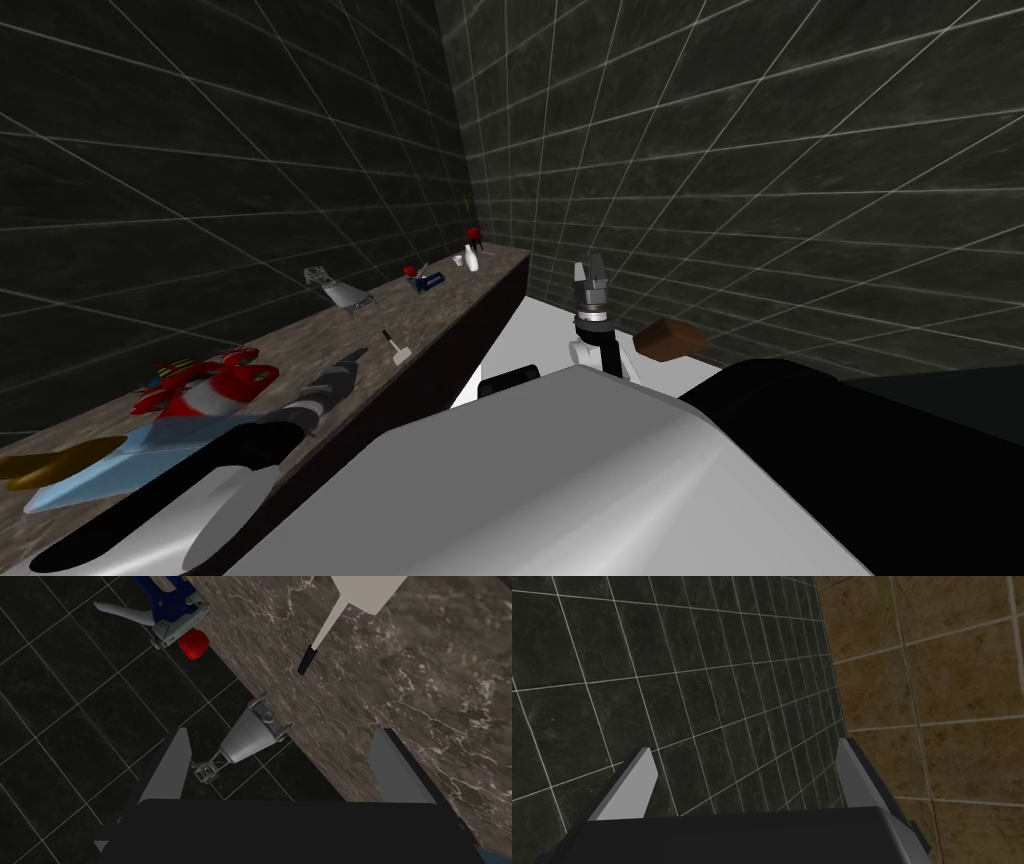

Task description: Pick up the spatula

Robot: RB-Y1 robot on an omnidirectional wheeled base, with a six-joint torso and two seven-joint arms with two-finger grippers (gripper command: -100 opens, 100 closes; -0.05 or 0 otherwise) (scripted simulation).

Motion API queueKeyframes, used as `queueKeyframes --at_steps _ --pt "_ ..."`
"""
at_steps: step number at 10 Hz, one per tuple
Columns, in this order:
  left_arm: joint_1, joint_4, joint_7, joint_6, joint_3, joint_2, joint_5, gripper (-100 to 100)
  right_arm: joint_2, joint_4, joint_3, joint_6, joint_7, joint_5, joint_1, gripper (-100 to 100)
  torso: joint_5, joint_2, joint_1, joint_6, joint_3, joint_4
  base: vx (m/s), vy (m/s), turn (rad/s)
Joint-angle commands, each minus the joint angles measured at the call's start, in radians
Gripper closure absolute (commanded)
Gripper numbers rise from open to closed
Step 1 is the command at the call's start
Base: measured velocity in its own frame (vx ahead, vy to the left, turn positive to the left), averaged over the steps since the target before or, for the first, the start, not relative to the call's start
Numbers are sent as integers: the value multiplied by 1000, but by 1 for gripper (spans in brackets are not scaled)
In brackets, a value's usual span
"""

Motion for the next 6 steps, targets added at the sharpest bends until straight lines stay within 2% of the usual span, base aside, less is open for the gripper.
queueKeyframes --at_steps 1,2,3,4,5,6 --pt "-5 19 -12 44 -5 20 20 -100 0 0 0 0 0 0 0 0 0 0 0 0 0 0 15 8 -67" --pt "-4 32 -26 81 -3 59 60 -100 0 0 0 0 0 0 0 0 0 0 0 -1 0 0 19 11 -125" --pt "-4 32 -26 102 -3 59 61 -100 0 0 0 0 0 0 0 0 0 0 1 0 0 0 18 15 -59" --pt "-5 46 -40 134 -3 97 102 -100 0 0 0 0 0 0 0 0 0 0 1 -1 0 0 23 19 -112" --pt "-5 46 -40 158 -3 97 102 -100 0 0 0 0 0 0 0 0 0 0 1 0 0 0 21 17 -76" --pt "-7 59 -53 187 -6 133 143 -100 0 0 0 0 0 0 0 0 0 0 1 -1 0 0 25 24 -153"
